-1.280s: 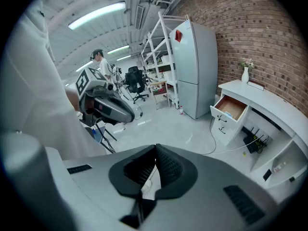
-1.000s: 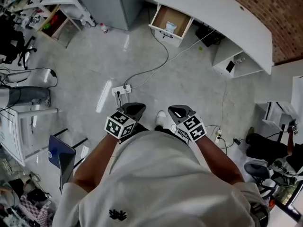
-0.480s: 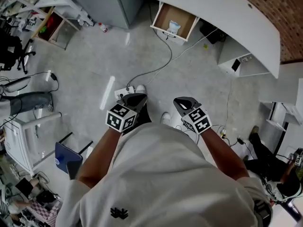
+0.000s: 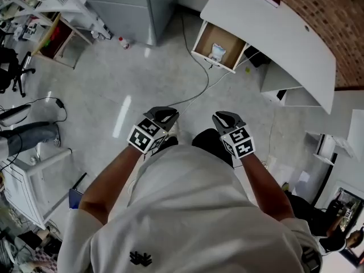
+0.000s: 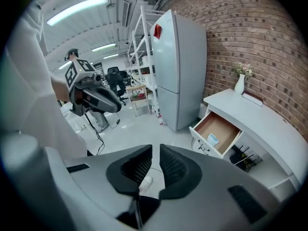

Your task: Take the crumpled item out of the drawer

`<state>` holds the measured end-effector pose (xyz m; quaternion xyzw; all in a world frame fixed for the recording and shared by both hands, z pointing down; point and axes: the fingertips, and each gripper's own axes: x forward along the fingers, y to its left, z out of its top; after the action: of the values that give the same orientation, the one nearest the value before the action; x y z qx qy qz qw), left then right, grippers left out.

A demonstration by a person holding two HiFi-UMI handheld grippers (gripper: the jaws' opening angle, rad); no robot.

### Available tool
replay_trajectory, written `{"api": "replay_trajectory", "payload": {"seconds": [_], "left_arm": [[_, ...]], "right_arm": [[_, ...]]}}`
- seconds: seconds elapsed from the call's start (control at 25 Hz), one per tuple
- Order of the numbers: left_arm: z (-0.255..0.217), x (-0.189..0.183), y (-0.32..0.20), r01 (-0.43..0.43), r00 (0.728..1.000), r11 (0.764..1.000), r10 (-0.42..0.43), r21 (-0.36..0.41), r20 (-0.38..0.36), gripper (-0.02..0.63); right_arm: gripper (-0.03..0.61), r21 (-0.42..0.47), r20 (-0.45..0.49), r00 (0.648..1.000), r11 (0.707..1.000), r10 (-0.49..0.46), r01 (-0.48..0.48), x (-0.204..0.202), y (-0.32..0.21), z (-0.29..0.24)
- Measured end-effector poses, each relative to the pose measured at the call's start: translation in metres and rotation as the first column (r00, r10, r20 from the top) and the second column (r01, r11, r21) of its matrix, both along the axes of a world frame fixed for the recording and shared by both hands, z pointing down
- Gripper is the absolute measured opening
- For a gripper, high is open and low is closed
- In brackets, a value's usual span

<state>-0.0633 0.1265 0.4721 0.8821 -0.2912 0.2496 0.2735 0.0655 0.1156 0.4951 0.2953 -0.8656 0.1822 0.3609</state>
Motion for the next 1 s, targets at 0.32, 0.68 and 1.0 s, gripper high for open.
{"api": "replay_trajectory", "payload": {"seconds": [0.32, 0.68, 1.0], "left_arm": [[0.011, -0.016, -0.076, 0.045, 0.999, 0.998, -0.046, -0.037, -0.026, 0.026], [0.029, 0.010, -0.206, 0.090, 0.996, 0.992, -0.090, -0.092, 0.004, 0.028], [0.074, 0.054, -0.311, 0.124, 0.992, 0.979, -0.127, -0.164, -0.007, 0.101]], "right_arm": [[0.071, 0.036, -0.140, 0.989, 0.997, -0.058, 0.063, 0.012, -0.110, 0.036], [0.081, 0.045, -0.278, 0.952, 0.988, -0.129, 0.147, 0.058, -0.314, 0.123], [0.098, -0.053, -0.381, 0.898, 0.975, -0.221, 0.218, 0.084, -0.443, 0.251]]}}
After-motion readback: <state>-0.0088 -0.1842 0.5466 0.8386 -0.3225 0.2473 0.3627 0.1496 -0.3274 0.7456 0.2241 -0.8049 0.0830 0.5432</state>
